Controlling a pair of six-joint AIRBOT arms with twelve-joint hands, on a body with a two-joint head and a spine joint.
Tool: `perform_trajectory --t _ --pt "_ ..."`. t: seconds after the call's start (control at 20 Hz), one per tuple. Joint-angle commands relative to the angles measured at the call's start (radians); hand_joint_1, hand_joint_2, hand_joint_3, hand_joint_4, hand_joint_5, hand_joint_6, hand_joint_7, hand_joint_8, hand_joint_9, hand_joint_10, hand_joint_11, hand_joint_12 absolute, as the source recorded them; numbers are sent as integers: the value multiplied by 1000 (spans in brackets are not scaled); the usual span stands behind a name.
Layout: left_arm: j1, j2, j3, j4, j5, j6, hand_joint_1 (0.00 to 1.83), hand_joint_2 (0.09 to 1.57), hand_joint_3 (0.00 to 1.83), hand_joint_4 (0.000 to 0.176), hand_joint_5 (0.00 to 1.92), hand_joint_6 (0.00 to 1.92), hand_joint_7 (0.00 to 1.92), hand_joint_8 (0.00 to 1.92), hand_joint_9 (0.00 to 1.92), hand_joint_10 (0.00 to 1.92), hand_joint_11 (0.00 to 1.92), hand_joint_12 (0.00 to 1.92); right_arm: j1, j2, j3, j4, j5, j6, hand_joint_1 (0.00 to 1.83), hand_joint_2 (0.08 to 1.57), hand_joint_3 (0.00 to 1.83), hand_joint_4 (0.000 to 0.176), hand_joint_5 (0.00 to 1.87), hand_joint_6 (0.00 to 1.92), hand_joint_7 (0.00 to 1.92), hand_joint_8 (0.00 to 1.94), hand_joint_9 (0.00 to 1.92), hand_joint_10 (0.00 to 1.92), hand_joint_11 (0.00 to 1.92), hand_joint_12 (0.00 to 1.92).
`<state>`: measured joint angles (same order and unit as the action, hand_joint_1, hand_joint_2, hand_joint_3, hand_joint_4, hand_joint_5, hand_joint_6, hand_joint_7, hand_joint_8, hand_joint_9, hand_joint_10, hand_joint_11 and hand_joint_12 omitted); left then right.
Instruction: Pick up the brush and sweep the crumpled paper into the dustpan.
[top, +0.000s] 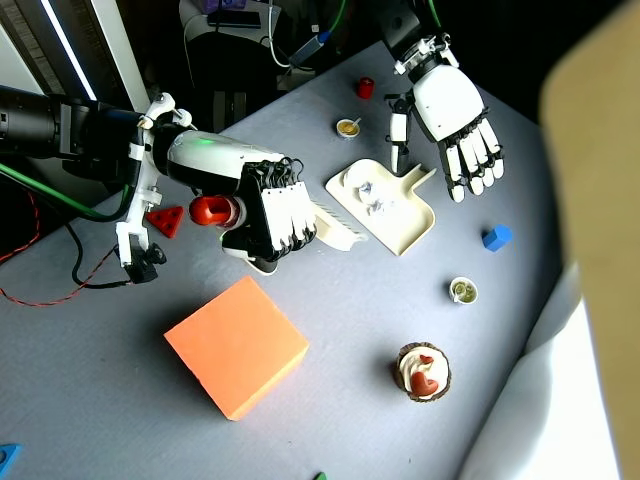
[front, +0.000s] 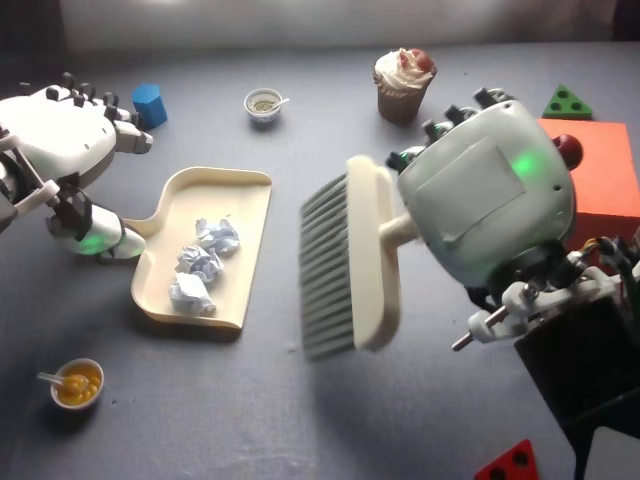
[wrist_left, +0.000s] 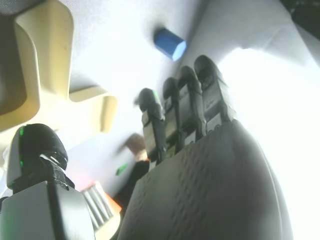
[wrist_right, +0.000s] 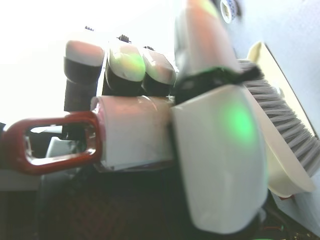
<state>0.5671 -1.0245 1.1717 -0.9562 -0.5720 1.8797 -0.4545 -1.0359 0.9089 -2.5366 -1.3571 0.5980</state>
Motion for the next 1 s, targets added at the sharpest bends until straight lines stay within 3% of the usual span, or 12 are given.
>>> perform_trajectory --t 0.0,0.05,0.1,0.15,0.2,0.25,0.3,0.35,0.4,0.45,0.55,0.95 --pt "-11 14 4 35 -88 2 821 935 0 33 458 5 280 3 210 3 72 321 10 11 -11 -99 -79 -14 981 781 0 166 1034 1921 1115 1941 1183 1921 1166 1921" --pt "-15 16 4 37 -84 2 821 933 0 29 477 11 270 0 200 0 64 317 10 12 -15 -97 -76 -14 984 778 0 157 1023 1921 1094 1941 1143 1921 1136 1921" --pt "-26 20 5 42 -75 3 804 942 0 28 470 7 261 0 184 0 45 309 10 14 -21 -97 -72 -14 945 774 0 56 1030 1762 1017 1941 1036 1921 915 1921" --pt "-34 23 5 41 -69 12 797 945 1 24 471 6 256 0 177 0 39 306 10 15 -24 -97 -67 -15 907 757 0 27 1014 1687 921 1941 903 1921 736 1921" --pt "-56 29 5 34 -52 30 795 956 5 27 463 2 244 0 171 0 38 305 10 18 -30 -97 -60 -18 854 677 0 75 791 1781 703 1941 640 1921 449 1921" --pt "-71 33 5 32 -40 36 799 950 2 22 478 8 241 0 173 1 50 308 10 18 -32 -97 -56 -21 774 645 0 48 546 1753 479 1941 441 1921 307 1921" --pt "-92 39 5 32 -19 49 789 946 0 22 485 9 255 6 184 6 62 312 11 20 -33 -95 -47 -29 735 646 0 0 374 1229 303 1650 267 1805 178 1921" --pt "-121 46 5 26 16 74 753 954 4 27 471 2 244 1 172 1 46 304 14 24 -38 -80 -33 -38 724 665 2 0 326 446 354 669 282 875 35 1333" --pt "-146 52 4 21 51 98 757 956 4 25 469 1 253 4 174 2 33 299 21 29 -44 -59 -19 -41 610 684 3 0 204 120 250 194 204 301 6 643" --pt "-168 57 4 17 84 112 778 950 1 18 480 5 259 6 185 6 42 303 29 34 -49 -40 -5 -41 578 686 1 0 156 29 184 49 156 95 12 315" --pt "-210 70 -4 -6 140 150 752 956 3 20 477 2 245 0 179 2 53 308 51 47 -62 -10 26 -27 506 712 9 0 11 1 12 2 6 4 0 14" --pt "-329 73 -34 -71 214 251 759 946 0 21 487 6 263 0 199 3 57 314 102 143 -141 -4 221 163 437 744 9 0 0 0 0 0 0 0 0 0"
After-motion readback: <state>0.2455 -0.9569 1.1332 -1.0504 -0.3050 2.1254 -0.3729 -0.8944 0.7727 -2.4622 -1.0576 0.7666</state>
